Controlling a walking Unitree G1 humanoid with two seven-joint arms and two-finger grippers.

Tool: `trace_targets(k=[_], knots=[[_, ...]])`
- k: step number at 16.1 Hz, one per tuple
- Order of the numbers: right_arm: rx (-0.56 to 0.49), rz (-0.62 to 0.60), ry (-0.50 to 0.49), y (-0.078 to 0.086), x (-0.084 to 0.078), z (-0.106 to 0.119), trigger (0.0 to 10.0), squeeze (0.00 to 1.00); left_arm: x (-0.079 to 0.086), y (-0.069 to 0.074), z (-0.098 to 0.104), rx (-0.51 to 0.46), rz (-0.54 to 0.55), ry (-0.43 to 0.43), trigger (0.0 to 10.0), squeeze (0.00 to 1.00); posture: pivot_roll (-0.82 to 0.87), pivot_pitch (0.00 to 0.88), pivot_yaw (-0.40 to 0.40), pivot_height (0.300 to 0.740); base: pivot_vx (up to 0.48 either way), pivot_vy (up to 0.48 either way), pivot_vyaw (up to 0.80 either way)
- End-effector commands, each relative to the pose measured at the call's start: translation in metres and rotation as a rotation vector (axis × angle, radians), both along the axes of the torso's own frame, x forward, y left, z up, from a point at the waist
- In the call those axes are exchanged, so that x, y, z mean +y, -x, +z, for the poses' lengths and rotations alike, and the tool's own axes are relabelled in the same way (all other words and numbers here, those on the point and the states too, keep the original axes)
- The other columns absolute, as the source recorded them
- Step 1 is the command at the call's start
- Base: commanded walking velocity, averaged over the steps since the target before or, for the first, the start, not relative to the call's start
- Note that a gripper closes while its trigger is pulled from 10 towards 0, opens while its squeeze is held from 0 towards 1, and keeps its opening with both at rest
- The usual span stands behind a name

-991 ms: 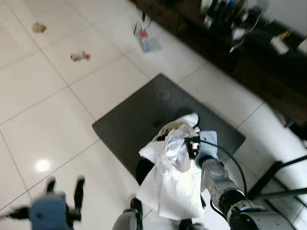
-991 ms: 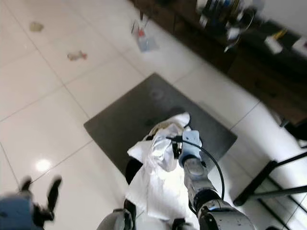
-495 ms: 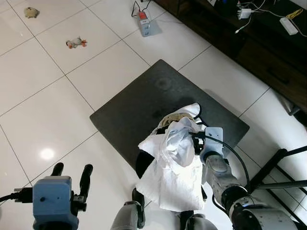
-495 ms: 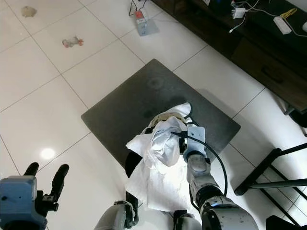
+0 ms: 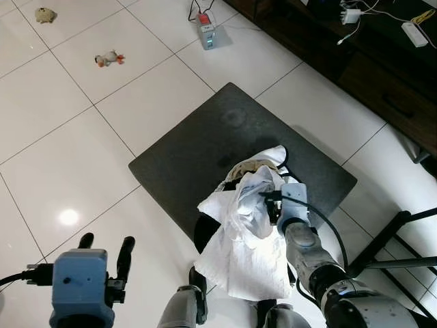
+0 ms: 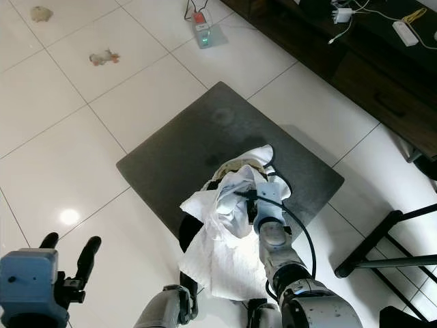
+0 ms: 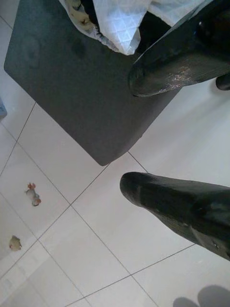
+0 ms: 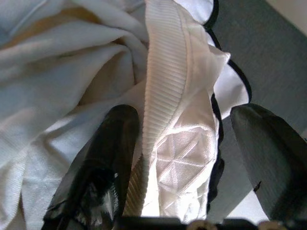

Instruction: Hang hanger

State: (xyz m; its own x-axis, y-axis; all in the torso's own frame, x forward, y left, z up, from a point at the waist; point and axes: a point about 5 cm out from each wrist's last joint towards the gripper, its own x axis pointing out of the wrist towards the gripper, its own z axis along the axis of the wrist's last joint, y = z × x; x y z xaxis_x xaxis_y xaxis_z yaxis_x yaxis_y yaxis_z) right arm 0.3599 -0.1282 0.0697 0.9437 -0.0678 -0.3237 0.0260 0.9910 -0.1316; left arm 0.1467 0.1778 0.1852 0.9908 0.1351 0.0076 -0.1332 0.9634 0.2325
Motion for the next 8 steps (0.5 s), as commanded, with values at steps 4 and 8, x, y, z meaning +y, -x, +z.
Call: trace_targets(k=[4, 8], knots=[[0.042, -0.06, 0.034, 0.0057, -0.0042, -0.0092, 10.0, 0.0, 0.0002, 0.0078, 0.0015, 0.025, 0.017, -0.013, 10.0, 0.0, 0.42, 0.542, 0.022, 0.74, 0.0, 0.0, 0.0], [0.086, -0.059, -0.001, 0.0102, -0.0018, -0.0168, 0.0, 0.0, -0.0012, 0.0083, 0.0004, 0.031, 0.021, -0.011, 10.0, 0.0, 0.43, 0.544, 0.021, 0.74, 0.0, 0.0, 0.0]])
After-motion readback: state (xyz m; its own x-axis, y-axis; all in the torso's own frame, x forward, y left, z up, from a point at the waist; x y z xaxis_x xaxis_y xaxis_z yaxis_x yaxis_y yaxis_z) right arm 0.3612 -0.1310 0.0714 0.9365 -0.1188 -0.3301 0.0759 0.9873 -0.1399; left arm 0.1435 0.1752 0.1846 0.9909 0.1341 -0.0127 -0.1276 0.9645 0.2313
